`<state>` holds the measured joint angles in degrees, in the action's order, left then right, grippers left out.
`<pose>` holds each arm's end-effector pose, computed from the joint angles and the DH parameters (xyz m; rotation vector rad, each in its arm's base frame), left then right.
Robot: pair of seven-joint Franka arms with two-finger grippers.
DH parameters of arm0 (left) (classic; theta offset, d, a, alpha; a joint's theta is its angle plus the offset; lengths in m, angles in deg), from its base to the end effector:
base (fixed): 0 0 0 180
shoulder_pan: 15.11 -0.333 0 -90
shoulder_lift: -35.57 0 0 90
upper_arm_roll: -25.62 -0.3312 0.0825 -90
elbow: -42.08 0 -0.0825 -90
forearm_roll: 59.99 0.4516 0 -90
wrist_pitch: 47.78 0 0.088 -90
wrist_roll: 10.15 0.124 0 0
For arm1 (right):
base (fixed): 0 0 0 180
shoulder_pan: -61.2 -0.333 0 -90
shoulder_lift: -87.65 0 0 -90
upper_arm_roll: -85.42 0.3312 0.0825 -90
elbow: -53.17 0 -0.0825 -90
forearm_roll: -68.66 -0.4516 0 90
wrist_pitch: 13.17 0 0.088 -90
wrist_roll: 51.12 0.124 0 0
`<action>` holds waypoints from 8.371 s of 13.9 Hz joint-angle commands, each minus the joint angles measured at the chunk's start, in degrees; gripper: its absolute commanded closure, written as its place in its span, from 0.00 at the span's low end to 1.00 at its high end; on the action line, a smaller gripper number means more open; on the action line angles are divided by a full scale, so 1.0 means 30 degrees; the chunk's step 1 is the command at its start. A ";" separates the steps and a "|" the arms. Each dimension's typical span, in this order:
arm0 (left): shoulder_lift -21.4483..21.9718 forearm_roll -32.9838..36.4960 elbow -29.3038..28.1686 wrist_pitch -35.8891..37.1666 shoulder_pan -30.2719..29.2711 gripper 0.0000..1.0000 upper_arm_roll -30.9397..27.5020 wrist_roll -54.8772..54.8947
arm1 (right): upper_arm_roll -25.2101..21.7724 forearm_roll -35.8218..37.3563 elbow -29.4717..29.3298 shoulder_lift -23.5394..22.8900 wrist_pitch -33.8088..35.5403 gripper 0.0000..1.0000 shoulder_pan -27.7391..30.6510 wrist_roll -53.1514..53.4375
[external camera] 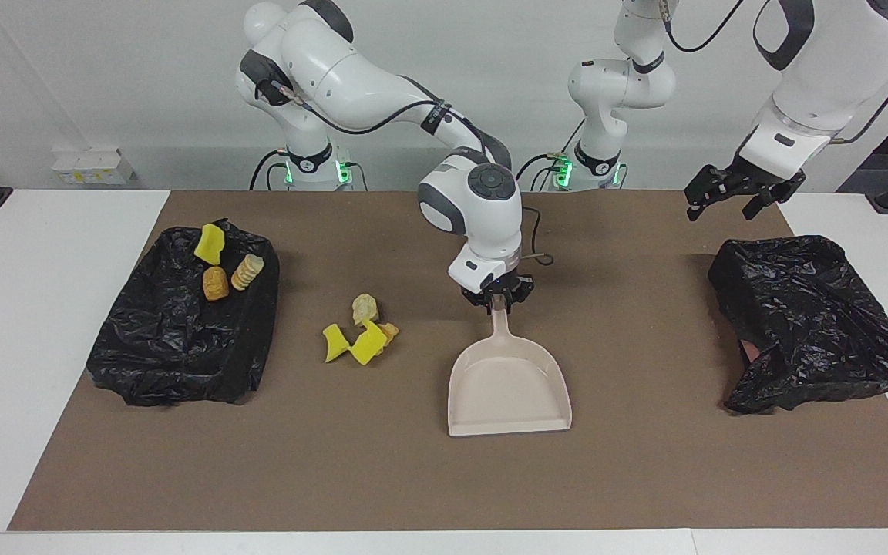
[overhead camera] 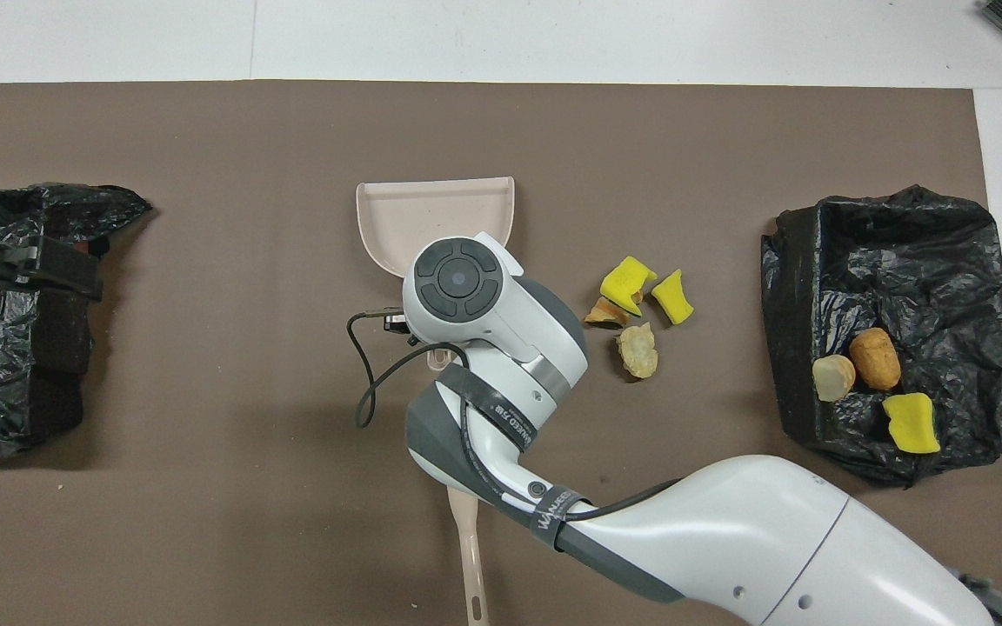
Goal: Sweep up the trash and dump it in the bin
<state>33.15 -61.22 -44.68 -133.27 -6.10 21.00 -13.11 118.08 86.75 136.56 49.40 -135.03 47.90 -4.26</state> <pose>0.6245 -0.0518 0.6201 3.1258 -0.0405 -0.1021 0.6141 0.4994 0.3134 -3.0189 -0.0285 -0.0530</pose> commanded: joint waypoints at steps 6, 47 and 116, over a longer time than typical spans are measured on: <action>0.0074 0.0352 -0.0054 0.0226 -0.0133 0.00 0.0136 -0.0007 | 0.0948 -0.1714 0.2431 0.5003 0.3382 0.00 0.1063 -0.0681; -0.6664 0.0352 -0.4478 -1.2904 0.9329 0.04 0.0487 -1.1404 | -0.0634 -0.5721 1.4715 1.6062 0.5114 1.00 0.3693 -0.6130; -0.0805 0.4280 -1.1859 -1.2662 0.9798 1.00 0.0663 1.8889 | -0.1660 -1.3346 1.4133 1.0789 -0.0243 1.00 0.2324 -0.8562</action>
<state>27.79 -47.08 -76.05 -169.05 22.14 23.74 42.66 112.33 51.33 182.95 85.09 -134.21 55.06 -27.58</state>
